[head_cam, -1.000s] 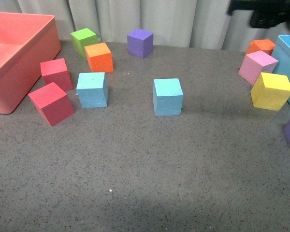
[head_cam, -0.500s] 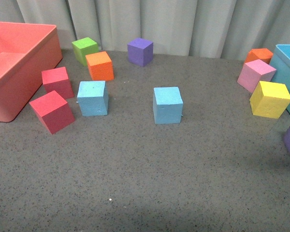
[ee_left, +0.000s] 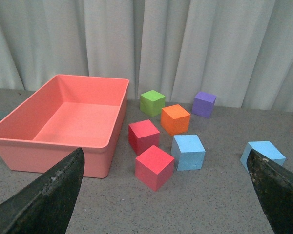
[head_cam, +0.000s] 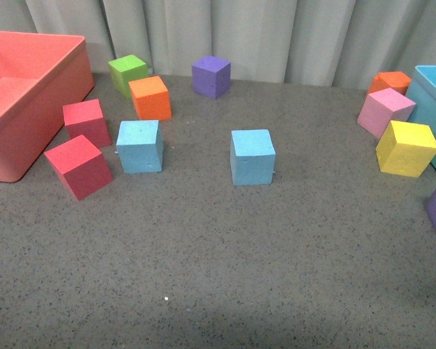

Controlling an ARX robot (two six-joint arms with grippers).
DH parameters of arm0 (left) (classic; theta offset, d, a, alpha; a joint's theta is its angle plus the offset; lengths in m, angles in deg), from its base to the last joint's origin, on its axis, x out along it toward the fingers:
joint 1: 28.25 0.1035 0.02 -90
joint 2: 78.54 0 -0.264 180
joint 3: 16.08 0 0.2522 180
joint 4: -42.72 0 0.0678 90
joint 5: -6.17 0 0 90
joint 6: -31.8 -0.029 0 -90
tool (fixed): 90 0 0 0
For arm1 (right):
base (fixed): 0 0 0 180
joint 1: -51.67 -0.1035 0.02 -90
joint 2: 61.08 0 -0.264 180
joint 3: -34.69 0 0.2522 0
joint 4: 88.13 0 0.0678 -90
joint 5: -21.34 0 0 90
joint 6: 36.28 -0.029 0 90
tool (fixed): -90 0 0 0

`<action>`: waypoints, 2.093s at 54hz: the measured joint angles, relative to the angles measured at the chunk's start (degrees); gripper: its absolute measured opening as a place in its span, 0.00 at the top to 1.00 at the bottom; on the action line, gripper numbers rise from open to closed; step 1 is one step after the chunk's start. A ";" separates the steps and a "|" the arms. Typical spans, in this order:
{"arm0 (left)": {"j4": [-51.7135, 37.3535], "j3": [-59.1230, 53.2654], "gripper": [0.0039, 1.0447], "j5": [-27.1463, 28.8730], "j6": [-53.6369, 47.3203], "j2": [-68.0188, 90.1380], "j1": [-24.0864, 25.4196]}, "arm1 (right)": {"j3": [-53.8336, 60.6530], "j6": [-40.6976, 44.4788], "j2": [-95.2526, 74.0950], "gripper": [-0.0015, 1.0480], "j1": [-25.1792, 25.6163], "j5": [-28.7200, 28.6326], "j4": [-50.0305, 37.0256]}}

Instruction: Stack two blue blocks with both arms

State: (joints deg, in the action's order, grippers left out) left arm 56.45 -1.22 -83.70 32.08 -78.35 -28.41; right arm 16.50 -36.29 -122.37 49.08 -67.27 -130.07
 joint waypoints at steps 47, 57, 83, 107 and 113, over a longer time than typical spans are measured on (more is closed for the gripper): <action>0.00 0.00 0.06 0.00 0.00 0.00 0.00 | 4.28 -0.02 34.12 0.99 2.45 -1.29 28.70; 0.00 0.00 0.06 0.00 0.00 0.00 0.00 | 4.28 -0.02 39.10 0.99 2.45 -1.29 33.44; 0.00 0.00 0.06 0.00 0.00 0.00 0.00 | 4.28 -0.02 48.78 0.99 2.45 -1.31 42.97; 0.00 0.00 0.06 0.00 0.00 -0.02 0.00 | 4.26 0.02 61.05 0.83 2.45 -1.46 55.60; 0.00 0.00 0.06 0.00 0.00 -0.02 0.00 | 4.26 0.02 61.07 0.59 2.45 -1.46 55.60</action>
State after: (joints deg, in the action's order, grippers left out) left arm 56.45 -1.22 -83.70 32.08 -78.37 -28.41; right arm 20.76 -36.27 -61.30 51.53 -68.74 -74.46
